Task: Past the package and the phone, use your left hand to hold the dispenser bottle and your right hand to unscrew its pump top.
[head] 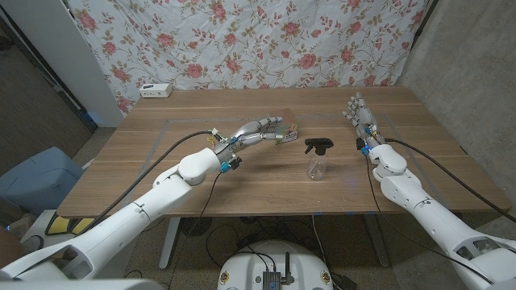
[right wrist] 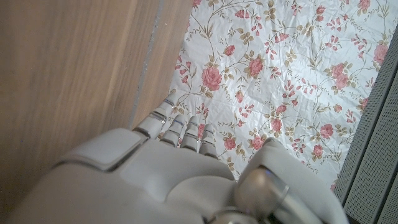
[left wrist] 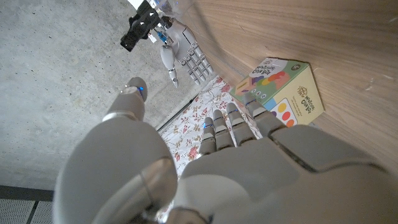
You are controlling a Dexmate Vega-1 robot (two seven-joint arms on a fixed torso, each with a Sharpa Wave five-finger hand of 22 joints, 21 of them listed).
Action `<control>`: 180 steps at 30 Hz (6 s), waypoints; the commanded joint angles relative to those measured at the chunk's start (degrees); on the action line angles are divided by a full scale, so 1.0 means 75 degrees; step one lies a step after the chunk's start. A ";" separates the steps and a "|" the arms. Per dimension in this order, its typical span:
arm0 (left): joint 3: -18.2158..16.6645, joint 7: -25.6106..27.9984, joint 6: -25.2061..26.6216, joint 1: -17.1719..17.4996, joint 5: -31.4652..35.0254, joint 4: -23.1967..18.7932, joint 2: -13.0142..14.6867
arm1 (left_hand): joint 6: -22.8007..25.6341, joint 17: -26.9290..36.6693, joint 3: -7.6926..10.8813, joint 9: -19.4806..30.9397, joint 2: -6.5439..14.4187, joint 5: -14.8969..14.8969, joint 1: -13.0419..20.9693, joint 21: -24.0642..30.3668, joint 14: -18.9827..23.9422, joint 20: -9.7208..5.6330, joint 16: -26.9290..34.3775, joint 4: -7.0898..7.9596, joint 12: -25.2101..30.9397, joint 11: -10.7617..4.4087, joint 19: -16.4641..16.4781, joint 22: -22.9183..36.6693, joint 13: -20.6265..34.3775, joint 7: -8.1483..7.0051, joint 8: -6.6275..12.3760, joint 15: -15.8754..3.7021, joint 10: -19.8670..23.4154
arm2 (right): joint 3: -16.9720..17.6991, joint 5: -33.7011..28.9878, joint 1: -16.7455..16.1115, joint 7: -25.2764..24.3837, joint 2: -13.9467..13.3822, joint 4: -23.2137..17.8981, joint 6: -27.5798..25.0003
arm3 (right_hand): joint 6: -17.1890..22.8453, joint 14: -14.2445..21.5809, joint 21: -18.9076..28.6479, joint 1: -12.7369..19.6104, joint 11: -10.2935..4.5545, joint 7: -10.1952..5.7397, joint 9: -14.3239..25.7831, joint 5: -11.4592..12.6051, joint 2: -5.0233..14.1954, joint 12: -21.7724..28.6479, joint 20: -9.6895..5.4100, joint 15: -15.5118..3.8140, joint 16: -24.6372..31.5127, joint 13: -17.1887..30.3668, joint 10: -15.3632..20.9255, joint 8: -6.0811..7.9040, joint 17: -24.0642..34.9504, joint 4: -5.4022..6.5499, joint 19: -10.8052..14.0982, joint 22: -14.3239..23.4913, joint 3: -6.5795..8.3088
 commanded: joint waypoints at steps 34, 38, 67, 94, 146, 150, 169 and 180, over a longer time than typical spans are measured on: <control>0.1014 -0.1681 -0.2245 -0.1348 0.0306 0.3454 -0.1455 | 0.0248 0.0002 -0.0437 0.0010 0.0008 0.0180 0.0753 0.0000 0.0343 -0.0250 0.0053 0.0017 0.0029 -0.0088 0.0090 -0.0007 -0.0009 -0.0181 0.0030 -0.0259 0.0265 | -0.0078 -0.0305 -0.0251 -0.0156 0.0006 -0.0063 0.0347 | 0.0005 0.0043 0.0053 0.0008 0.0014 0.0021 0.0024 0.0048 0.0009 -0.0003 -0.0195 -0.0065 0.0006 0.0003 0.0007 0.0025 0.0016 -0.0025 0.0055 0.0038 0.0011; 0.1096 -0.1798 -0.2437 -0.1489 0.0330 0.3778 -0.1619 | 0.0271 0.0001 -0.0520 0.0011 -0.0003 0.0204 0.0865 -0.0002 0.0391 -0.0235 0.0042 0.0016 0.0026 -0.0116 0.0096 -0.0007 -0.0011 -0.0206 0.0019 -0.0285 0.0307 | -0.0063 -0.0302 -0.0287 -0.0142 0.0008 -0.0035 0.0422 | 0.0003 0.0045 0.0053 0.0006 0.0015 0.0022 0.0024 0.0048 0.0009 -0.0002 -0.0193 -0.0067 0.0006 0.0003 0.0010 0.0024 0.0016 -0.0026 0.0055 0.0038 0.0011; 0.1609 -0.2822 -0.3308 -0.2384 0.0324 0.5569 -0.2599 | 0.0457 0.0001 -0.1027 0.0019 -0.0048 0.0366 0.1169 -0.0060 0.0475 -0.0228 0.0011 0.0090 0.0013 -0.0084 -0.0192 -0.0005 -0.0004 -0.0169 0.0029 -0.0279 0.0447 | 0.0009 -0.0197 -0.0525 0.0121 0.0002 0.0121 0.0855 | 0.0000 0.0041 0.0049 -0.0007 0.0017 0.0019 0.0025 0.0047 0.0007 -0.0007 -0.0164 -0.0045 0.0003 0.0003 -0.0002 0.0023 0.0015 -0.0031 0.0042 0.0038 0.0010; 0.1866 -0.3919 -0.4183 -0.3455 0.0074 0.8314 -0.3982 | 0.1208 0.0002 -0.1441 0.0051 0.0045 0.0525 0.1604 -0.0021 0.0860 -0.0293 0.0065 0.0095 0.0133 -0.0170 -0.0299 -0.0009 0.0029 -0.0287 0.0149 -0.0459 0.1010 | 0.0091 -0.0042 -0.0559 0.0355 0.0095 0.0469 0.1219 | -0.0009 0.0036 0.0043 -0.0027 0.0015 0.0001 0.0025 0.0047 0.0013 -0.0009 -0.0145 -0.0010 0.0003 0.0004 -0.0010 0.0020 0.0017 -0.0028 0.0018 0.0039 0.0010; 0.1964 -0.3863 -0.3320 -0.4029 0.0035 0.9736 -0.5005 | 0.2997 0.0038 -0.1405 0.0136 0.0721 -0.0407 0.3308 0.0019 0.2284 -0.0470 0.0224 0.0085 0.0400 -0.0720 -0.0770 -0.0019 0.0129 -0.0760 0.0372 -0.1031 0.2630 | 0.0285 0.0041 -0.1045 0.0139 -0.0003 0.0231 0.1325 | 0.0025 0.0040 0.0043 -0.0064 -0.0003 -0.0065 0.0024 0.0052 0.0020 -0.0009 -0.0061 0.0022 0.0005 0.0004 -0.0014 0.0030 0.0018 -0.0026 -0.0021 0.0041 0.0011; 0.1932 -0.3677 -0.3316 -0.3984 0.0001 0.9741 -0.5034 | 0.3385 0.0048 -0.1415 0.0170 0.0819 -0.0531 0.3391 0.0033 0.2582 -0.0557 0.0258 0.0107 0.0501 -0.0784 -0.0650 -0.0017 0.0184 -0.0779 0.0450 -0.1040 0.2965 | 0.0319 0.0032 -0.1120 0.0069 -0.0054 0.0126 0.1289 | 0.0026 0.0041 0.0043 -0.0066 -0.0006 -0.0067 0.0024 0.0053 0.0022 -0.0009 -0.0058 0.0017 0.0006 0.0004 -0.0013 0.0030 0.0018 -0.0026 -0.0022 0.0041 0.0012; 0.1727 -0.3167 -0.3596 -0.3940 -0.0123 0.9697 -0.5056 | 0.4029 0.0088 -0.1425 0.0223 0.1046 -0.0617 0.3590 0.0036 0.3258 -0.0699 0.0397 0.0109 0.0697 -0.0709 -0.0384 -0.0019 0.0364 -0.0679 0.0565 -0.1074 0.3476 | 0.0288 -0.0010 -0.1076 0.0082 -0.0371 -0.0329 0.0722 | 0.0033 0.0048 0.0044 -0.0078 -0.0017 -0.0075 0.0024 0.0056 0.0024 -0.0007 -0.0017 0.0019 0.0009 0.0005 -0.0010 0.0030 0.0018 -0.0025 -0.0038 0.0043 0.0014; 0.1581 -0.3372 -0.3892 -0.3989 -0.0224 0.9506 -0.4988 | 0.4198 0.0091 -0.1449 0.0239 0.1086 -0.0611 0.3619 0.0018 0.3414 -0.0717 0.0427 0.0117 0.0734 -0.0710 -0.0376 -0.0018 0.0415 -0.0686 0.0595 -0.1072 0.3577 | 0.0321 -0.0022 -0.1147 -0.0034 -0.0585 -0.0859 0.0360 | 0.0038 0.0044 0.0047 -0.0087 -0.0018 -0.0071 0.0024 0.0057 0.0023 -0.0009 -0.0019 0.0016 0.0007 0.0005 -0.0015 0.0030 0.0018 -0.0023 -0.0037 0.0044 0.0012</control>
